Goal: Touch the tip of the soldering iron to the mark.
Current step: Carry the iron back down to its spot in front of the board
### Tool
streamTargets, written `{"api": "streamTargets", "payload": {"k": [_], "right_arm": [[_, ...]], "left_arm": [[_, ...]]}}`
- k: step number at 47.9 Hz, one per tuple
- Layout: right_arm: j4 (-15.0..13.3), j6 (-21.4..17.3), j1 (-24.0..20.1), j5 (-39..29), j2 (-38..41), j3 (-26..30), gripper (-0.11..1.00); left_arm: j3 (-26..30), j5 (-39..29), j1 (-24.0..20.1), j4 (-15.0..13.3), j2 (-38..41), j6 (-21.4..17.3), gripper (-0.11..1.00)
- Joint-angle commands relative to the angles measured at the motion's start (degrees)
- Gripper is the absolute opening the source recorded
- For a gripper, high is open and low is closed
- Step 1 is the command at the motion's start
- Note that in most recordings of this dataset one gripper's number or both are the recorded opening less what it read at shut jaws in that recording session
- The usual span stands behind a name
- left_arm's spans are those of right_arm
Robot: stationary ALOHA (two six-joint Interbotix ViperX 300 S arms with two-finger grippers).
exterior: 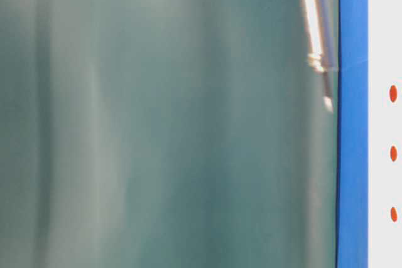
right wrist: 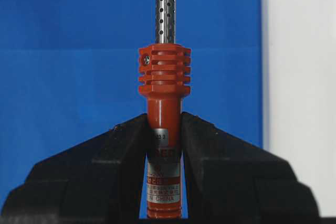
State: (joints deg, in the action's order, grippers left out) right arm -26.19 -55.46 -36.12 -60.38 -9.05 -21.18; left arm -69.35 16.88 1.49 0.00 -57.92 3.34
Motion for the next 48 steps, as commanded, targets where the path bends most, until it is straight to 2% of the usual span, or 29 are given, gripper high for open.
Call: {"api": "streamTargets", "payload": {"k": [1, 10, 18, 31, 39, 48], "right_arm": [[-0.4, 0.0, -0.2, 1.1, -0.3, 1.6, 0.06], [-2.3, 0.2, 1.3, 2.9, 0.0, 1.8, 0.06], [-2.6, 1.1, 4.0, 7.1, 2.3, 3.4, 0.06], [-3.0, 3.7, 8.9, 8.8, 10.5, 12.0, 0.06], [-2.8, 7.7, 9.5, 8.8, 15.2, 18.5, 0.06], [-2.6, 9.0, 10.3, 8.3, 17.8, 22.4, 0.06]], "left_arm": [[0.7, 0.6, 0.1, 0.1, 0.2, 0.1, 0.0], [0.7, 0.5, 0.1, 0.1, 0.3, 0.1, 0.0], [0.6, 0.6, 0.6, 0.1, 0.3, 0.1, 0.0], [0.6, 0.4, 0.8, 0.1, 0.2, 0.0, 0.0], [0.6, 0.4, 0.8, 0.1, 0.2, 0.0, 0.0], [0.6, 0.3, 0.8, 0.1, 0.2, 0.0, 0.0]]}}
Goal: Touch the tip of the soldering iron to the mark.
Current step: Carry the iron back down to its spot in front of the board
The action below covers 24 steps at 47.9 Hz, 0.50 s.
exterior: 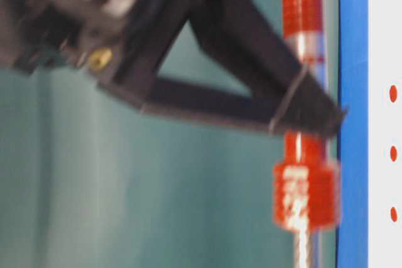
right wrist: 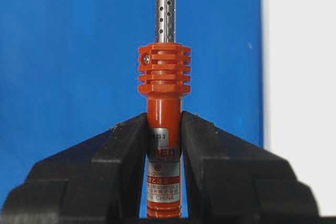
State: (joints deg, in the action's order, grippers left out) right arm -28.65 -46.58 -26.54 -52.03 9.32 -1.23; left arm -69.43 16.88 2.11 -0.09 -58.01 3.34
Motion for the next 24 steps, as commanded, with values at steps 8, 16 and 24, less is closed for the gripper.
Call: {"api": "streamTargets", "payload": {"k": [8, 16, 24], "right_arm": [[0.2, 0.1, 1.1, -0.1, -0.3, 2.5, 0.06], [0.2, 0.1, 1.1, -0.2, 0.0, 2.5, 0.06], [0.2, -0.4, 1.2, 0.3, 0.5, 1.1, 0.06]], "left_arm": [[0.7, 0.0, 0.2, 0.2, 0.3, 0.0, 0.0], [0.7, -0.1, 0.2, 0.2, 0.3, 0.1, 0.0], [0.7, -0.1, 0.2, 0.2, 0.3, 0.1, 0.0]]}}
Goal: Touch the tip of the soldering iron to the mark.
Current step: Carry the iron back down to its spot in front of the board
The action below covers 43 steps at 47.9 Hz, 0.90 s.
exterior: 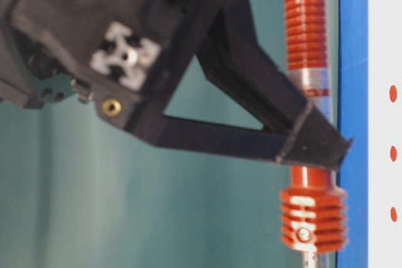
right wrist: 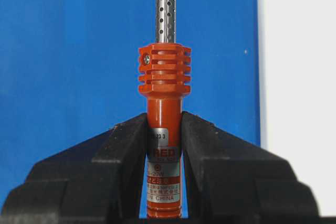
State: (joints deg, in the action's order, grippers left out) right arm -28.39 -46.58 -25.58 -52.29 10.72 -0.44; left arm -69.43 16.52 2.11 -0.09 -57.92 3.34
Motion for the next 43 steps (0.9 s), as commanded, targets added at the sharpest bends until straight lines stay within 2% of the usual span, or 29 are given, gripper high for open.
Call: {"api": "streamTargets", "payload": {"k": [1, 6, 14, 34, 43], "right_arm": [[-0.1, -0.4, 0.3, 0.7, -0.8, 0.1, 0.06], [0.0, -0.9, 0.3, 2.3, -0.3, -1.4, 0.06], [0.0, -0.9, 0.7, 8.5, 1.1, -4.7, 0.06], [0.5, -1.1, 5.9, 24.6, 4.4, -15.3, 0.06], [0.5, -1.1, 7.2, 31.1, 4.8, -18.2, 0.06]], "left_arm": [[0.7, 0.3, 0.2, 0.2, 0.2, 0.1, 0.0], [0.7, 0.3, 0.2, 0.2, 0.2, 0.1, 0.0], [0.6, 0.3, 0.2, 0.2, 0.2, 0.1, 0.0], [0.7, 0.3, 0.2, 0.2, 0.3, 0.1, 0.0], [0.6, 0.3, 0.2, 0.2, 0.2, 0.1, 0.0]]}}
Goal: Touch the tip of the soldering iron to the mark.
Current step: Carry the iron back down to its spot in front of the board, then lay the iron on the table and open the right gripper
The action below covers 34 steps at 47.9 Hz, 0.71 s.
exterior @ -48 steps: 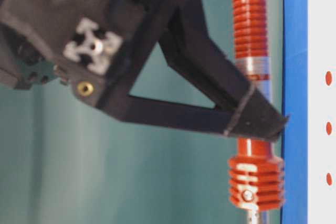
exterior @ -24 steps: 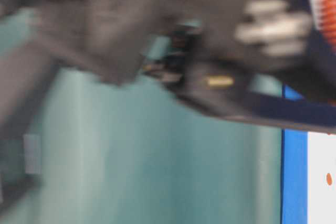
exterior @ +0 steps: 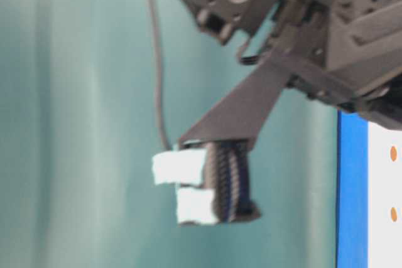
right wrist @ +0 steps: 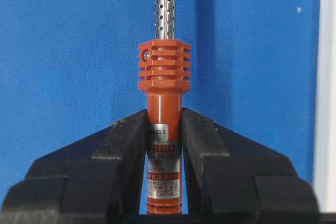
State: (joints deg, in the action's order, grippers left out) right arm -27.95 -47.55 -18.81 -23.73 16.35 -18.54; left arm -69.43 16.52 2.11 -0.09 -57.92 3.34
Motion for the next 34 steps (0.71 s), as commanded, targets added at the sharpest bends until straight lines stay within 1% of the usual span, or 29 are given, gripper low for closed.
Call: {"api": "streamTargets", "payload": {"k": [1, 9, 34], "right_arm": [[0.0, 0.0, 0.4, 3.1, -0.7, -0.3, 0.06], [0.0, 0.1, 0.5, 5.8, 0.7, -0.5, 0.06], [0.1, -0.3, 1.1, 6.4, 1.4, -0.5, 0.06]], "left_arm": [[0.7, 0.3, 0.2, 0.2, 0.2, 0.1, 0.0], [0.6, 0.3, 0.2, 0.2, 0.2, 0.1, 0.0], [0.7, 0.3, 0.2, 0.2, 0.2, 0.1, 0.0]]}}
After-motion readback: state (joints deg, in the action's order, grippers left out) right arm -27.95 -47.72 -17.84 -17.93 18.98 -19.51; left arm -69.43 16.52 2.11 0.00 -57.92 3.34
